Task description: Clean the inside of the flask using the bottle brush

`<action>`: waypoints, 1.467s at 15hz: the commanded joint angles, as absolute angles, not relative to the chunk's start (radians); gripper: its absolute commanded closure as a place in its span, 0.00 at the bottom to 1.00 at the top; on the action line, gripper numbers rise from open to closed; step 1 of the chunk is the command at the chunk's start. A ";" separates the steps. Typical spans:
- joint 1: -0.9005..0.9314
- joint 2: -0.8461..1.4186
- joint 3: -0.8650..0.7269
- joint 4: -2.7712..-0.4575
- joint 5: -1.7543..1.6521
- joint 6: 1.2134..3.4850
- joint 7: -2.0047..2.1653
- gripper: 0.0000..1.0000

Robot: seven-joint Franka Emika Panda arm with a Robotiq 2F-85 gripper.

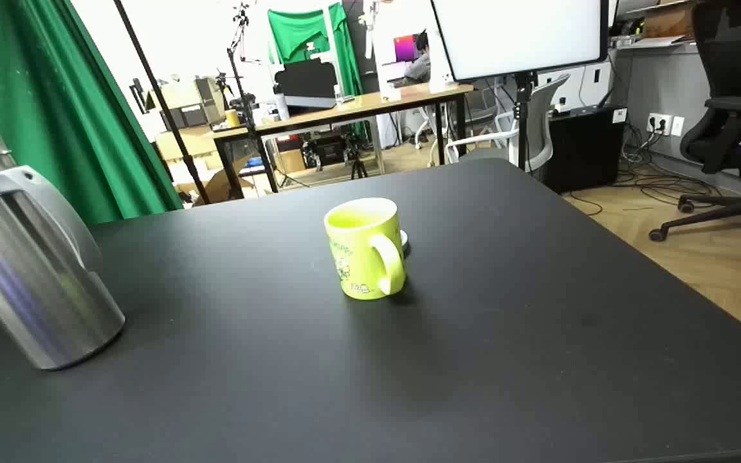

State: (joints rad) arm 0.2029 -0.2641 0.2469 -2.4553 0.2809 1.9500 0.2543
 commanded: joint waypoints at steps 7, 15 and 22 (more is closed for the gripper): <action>0.207 -0.264 0.243 -2.453 0.280 1.949 0.255 0.00; 0.189 -0.321 0.233 -2.437 0.337 1.965 0.376 0.00; 0.107 -0.488 0.190 -2.483 0.382 1.975 0.523 0.00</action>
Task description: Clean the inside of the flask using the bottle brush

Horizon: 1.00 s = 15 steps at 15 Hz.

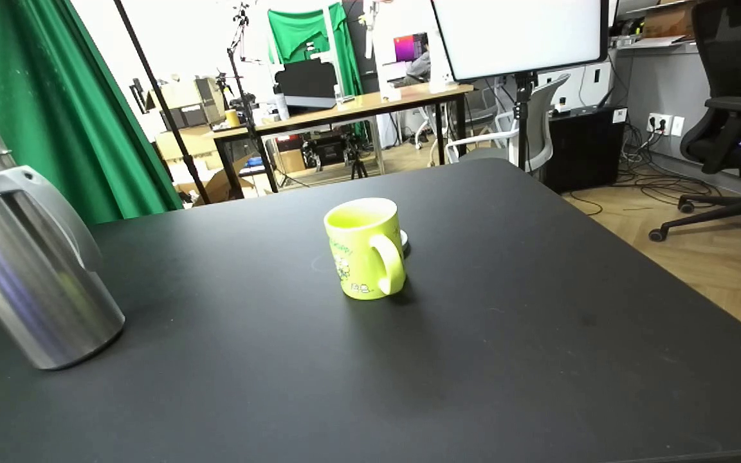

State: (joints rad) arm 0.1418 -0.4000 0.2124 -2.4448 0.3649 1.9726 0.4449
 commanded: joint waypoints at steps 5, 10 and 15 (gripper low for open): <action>0.053 -0.516 0.183 -2.493 0.368 1.973 0.540 0.00; 0.033 -0.565 0.183 -2.527 0.367 1.985 0.574 0.00; -0.011 -0.574 0.219 -2.532 0.344 2.009 0.726 0.00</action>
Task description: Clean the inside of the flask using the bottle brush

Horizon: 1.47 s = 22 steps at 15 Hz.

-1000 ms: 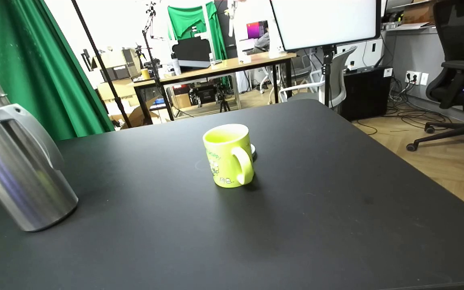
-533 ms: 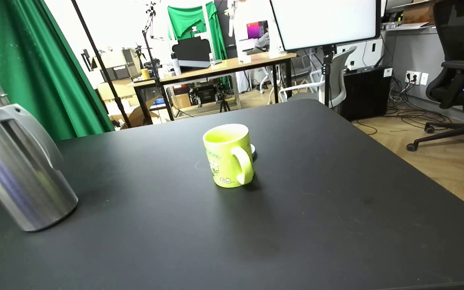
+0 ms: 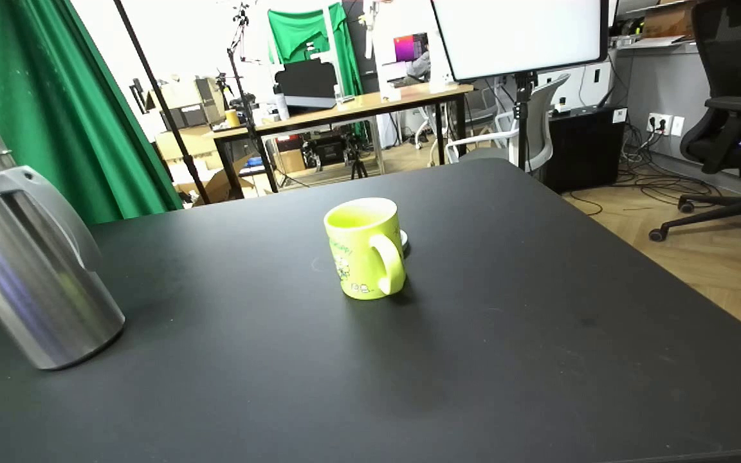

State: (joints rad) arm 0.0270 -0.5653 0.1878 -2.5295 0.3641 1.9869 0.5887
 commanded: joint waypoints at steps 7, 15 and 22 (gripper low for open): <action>-0.077 -0.579 0.201 -2.558 0.343 2.088 0.950 0.00; -0.056 -0.559 0.178 -2.558 0.347 2.069 0.994 0.00; -0.110 -0.561 0.232 -2.556 0.254 2.062 1.199 0.00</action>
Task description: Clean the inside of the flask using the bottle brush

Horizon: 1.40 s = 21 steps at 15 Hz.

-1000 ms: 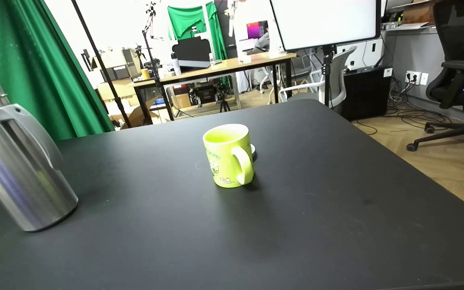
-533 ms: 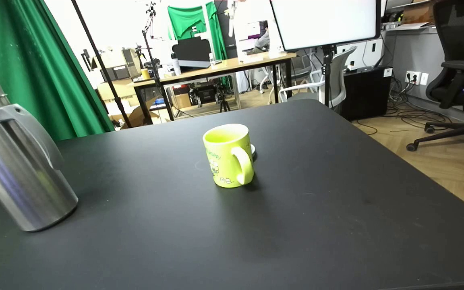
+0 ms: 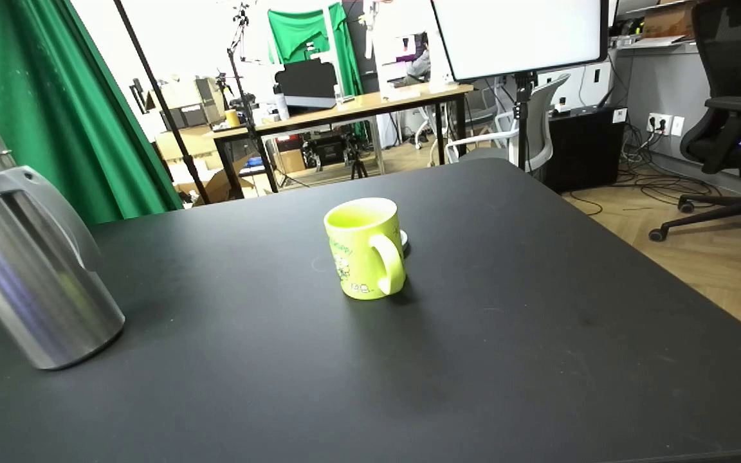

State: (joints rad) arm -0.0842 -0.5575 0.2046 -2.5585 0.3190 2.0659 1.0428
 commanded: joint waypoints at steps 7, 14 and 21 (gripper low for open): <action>-0.146 -0.565 0.198 -2.566 0.101 2.083 1.340 0.00; -0.145 -0.530 0.147 -2.596 0.092 2.199 1.301 0.00; -0.124 -0.473 0.100 -2.583 0.142 2.193 1.266 0.00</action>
State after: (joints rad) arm -0.1485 -0.4944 0.1357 -2.5977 0.1110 2.2016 1.2789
